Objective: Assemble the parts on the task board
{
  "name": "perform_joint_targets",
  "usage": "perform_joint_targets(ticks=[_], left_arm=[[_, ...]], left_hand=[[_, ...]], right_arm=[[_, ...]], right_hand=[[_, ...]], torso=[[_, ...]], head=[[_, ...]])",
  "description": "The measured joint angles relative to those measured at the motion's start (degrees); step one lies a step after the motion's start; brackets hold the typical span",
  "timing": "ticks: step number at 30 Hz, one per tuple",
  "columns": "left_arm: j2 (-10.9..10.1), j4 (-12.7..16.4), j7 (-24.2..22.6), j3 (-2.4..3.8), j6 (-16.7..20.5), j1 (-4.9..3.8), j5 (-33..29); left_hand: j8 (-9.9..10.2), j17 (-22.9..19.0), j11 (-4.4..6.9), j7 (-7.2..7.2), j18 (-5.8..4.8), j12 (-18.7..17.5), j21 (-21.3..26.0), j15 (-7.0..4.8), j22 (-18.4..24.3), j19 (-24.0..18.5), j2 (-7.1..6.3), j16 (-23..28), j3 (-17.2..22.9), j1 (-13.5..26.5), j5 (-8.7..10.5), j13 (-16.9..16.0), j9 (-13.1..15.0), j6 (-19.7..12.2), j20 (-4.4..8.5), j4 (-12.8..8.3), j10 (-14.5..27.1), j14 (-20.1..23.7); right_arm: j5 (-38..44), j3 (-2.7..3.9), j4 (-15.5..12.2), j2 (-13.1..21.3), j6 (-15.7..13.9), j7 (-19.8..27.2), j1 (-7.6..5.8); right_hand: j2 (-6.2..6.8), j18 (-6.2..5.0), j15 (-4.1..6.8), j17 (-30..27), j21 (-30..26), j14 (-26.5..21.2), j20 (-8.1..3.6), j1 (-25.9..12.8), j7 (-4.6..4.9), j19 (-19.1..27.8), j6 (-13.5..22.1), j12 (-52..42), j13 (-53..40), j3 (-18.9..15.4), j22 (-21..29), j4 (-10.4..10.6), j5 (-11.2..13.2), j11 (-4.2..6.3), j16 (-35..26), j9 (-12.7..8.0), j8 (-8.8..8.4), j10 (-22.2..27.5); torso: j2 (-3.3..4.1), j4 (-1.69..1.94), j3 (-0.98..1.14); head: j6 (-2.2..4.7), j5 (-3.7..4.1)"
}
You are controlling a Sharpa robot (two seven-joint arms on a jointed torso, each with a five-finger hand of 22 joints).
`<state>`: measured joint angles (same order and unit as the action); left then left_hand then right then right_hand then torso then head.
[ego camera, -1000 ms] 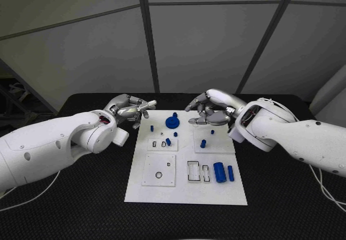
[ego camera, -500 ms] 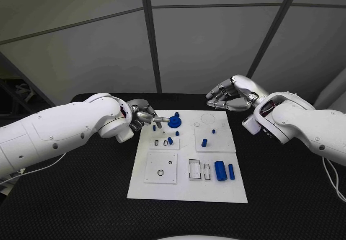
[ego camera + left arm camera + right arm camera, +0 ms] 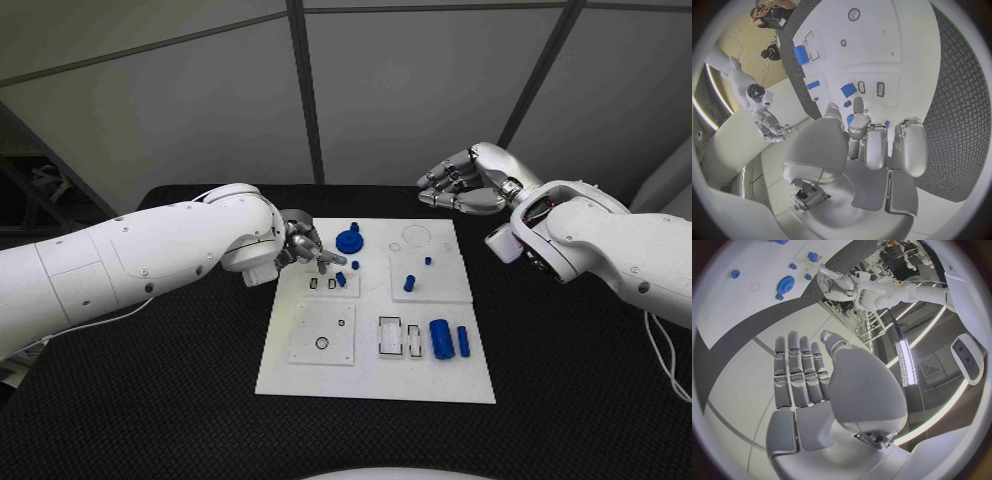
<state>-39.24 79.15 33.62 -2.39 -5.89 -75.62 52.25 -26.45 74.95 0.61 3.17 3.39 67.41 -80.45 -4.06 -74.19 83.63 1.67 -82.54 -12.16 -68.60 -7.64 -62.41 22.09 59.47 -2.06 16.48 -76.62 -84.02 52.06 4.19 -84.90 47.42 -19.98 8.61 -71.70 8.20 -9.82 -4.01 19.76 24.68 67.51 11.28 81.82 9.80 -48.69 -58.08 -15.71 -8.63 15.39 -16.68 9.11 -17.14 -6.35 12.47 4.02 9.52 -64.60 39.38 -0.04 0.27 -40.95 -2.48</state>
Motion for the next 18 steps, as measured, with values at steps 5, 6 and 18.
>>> perform_joint_targets(ticks=[5,6,18], left_arm=[[1.0,-0.4,0.8,-0.6,-1.2,-0.09,0.5],[1.2,-0.5,0.9,-0.67,-1.3,-0.11,0.6],[3.2,-2.2,1.3,-0.85,-2.4,-0.32,0.9]], left_hand=[[-0.5,0.0,0.0,0.0,0.0,0.0,0.0,-0.04,-0.1,0.0,0.0,0.0,-0.2,0.0,0.0,0.0,0.5,-0.4,0.0,0.1,0.0,0.0],[-0.5,0.0,0.0,0.0,0.0,0.0,0.0,-0.04,-0.1,0.0,0.0,0.0,-0.2,0.0,0.0,0.0,0.5,-0.4,0.0,0.1,0.0,0.0],[-0.7,0.0,0.21,-0.19,0.0,0.0,0.0,-0.04,0.1,0.0,-0.23,0.0,-0.2,0.2,-0.01,0.2,1.0,-0.6,0.0,0.1,0.2,0.0]], right_arm=[[-0.4,0.0,0.3,-0.2,-0.5,0.0,0.0],[-0.5,0.0,0.3,-0.3,-0.6,0.0,0.0],[-0.9,0.0,0.6,-0.6,-1.3,0.0,0.0]], right_hand=[[0.0,0.01,-0.63,-1.1,-2.2,-0.5,0.27,0.0,0.21,-0.3,0.2,0.9,1.4,0.0,1.4,0.0,0.0,-0.21,-2.6,0.0,-0.47,-0.2],[0.0,0.01,-0.71,-1.3,-2.5,-0.6,0.31,0.0,0.21,-0.2,0.2,0.9,1.6,0.0,1.5,0.0,-0.2,-0.2,-2.9,0.0,-0.72,-0.2],[0.0,0.01,-0.71,-1.8,-3.5,-0.6,0.5,0.0,0.58,-0.1,0.2,1.1,2.2,0.0,2.2,0.0,-0.5,-0.42,-3.9,0.0,-1.09,0.0]], torso=[[0.07,0.0,0.0],[0.08,0.01,0.0],[0.14,0.01,-0.03]], head=[[-0.17,0.07],[-0.19,0.07],[-0.66,0.07]])
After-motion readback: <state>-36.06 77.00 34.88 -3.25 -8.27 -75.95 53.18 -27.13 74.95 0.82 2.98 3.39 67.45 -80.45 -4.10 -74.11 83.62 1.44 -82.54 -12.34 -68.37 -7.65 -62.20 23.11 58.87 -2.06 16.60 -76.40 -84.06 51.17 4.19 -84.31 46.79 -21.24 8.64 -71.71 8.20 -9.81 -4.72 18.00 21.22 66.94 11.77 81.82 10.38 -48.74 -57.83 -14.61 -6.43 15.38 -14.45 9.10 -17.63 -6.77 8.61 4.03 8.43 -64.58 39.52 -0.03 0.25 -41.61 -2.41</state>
